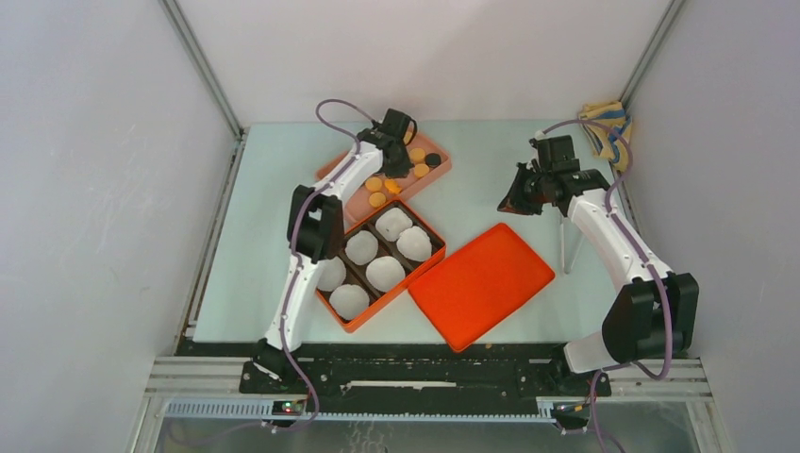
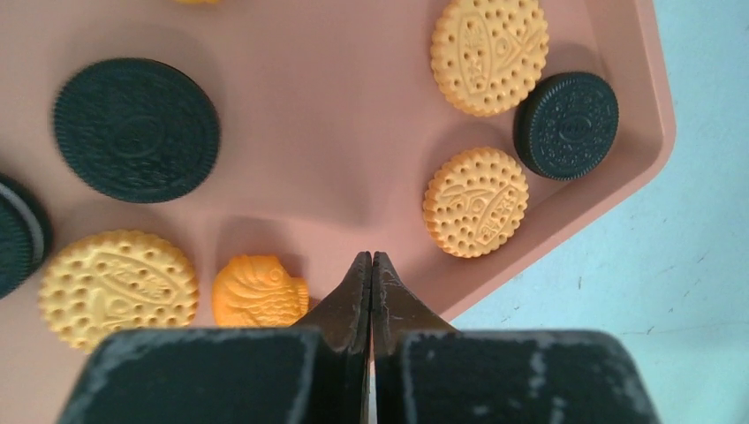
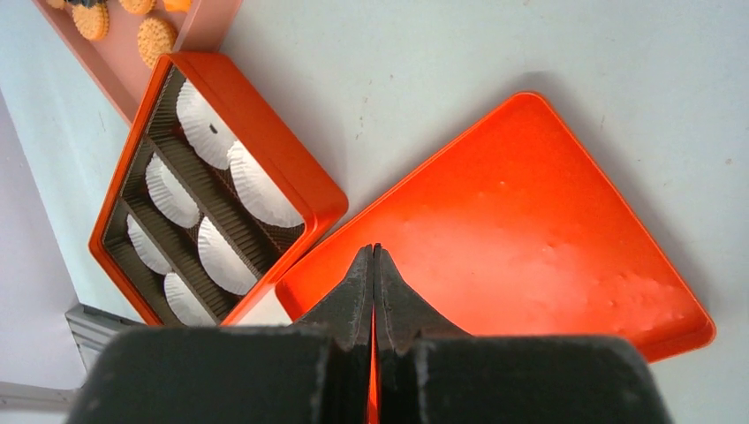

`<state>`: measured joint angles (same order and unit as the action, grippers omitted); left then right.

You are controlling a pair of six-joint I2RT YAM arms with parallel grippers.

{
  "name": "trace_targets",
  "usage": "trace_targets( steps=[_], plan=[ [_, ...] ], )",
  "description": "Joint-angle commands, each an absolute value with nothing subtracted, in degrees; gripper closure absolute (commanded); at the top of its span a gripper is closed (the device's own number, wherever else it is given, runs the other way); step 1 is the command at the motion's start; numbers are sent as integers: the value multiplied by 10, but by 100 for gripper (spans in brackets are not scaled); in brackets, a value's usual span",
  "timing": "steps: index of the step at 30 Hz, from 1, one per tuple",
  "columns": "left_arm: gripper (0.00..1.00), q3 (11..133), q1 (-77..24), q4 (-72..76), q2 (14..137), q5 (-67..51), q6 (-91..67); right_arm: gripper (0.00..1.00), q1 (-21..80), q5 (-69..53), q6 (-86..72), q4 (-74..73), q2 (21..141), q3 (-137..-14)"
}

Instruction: Pack the cookies

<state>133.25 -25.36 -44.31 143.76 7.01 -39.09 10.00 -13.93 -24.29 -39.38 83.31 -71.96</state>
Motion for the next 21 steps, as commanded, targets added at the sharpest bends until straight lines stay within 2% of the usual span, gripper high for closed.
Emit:
trace_targets(
  steps=[1, 6, 7, 8, 10, 14, 21],
  plan=[
    [100, 1338, -271, -447, 1466, 8, -395, 100, 75, -117, -245, -407, 825, -754],
    [100, 1297, -309, -436, 1444, -24, -369, 100, 50, -64, -244, -442, 855, -789],
    [100, 1275, -313, -424, 1434, -45, -369, 97, 49, -38, -241, -451, 860, -794],
    [100, 1260, -317, -414, 1428, -63, -372, 89, 48, -11, -239, -463, 867, -799],
    [100, 1241, -327, -408, 1421, -107, -372, 83, 41, 40, -239, -495, 884, -813],
    [100, 1209, -360, -392, 1395, -145, -353, 63, 20, 106, -239, -526, 909, -808],
    [100, 1148, -370, -365, 1343, -153, -336, 53, -39, 141, -238, -535, 940, -768]
  ],
)
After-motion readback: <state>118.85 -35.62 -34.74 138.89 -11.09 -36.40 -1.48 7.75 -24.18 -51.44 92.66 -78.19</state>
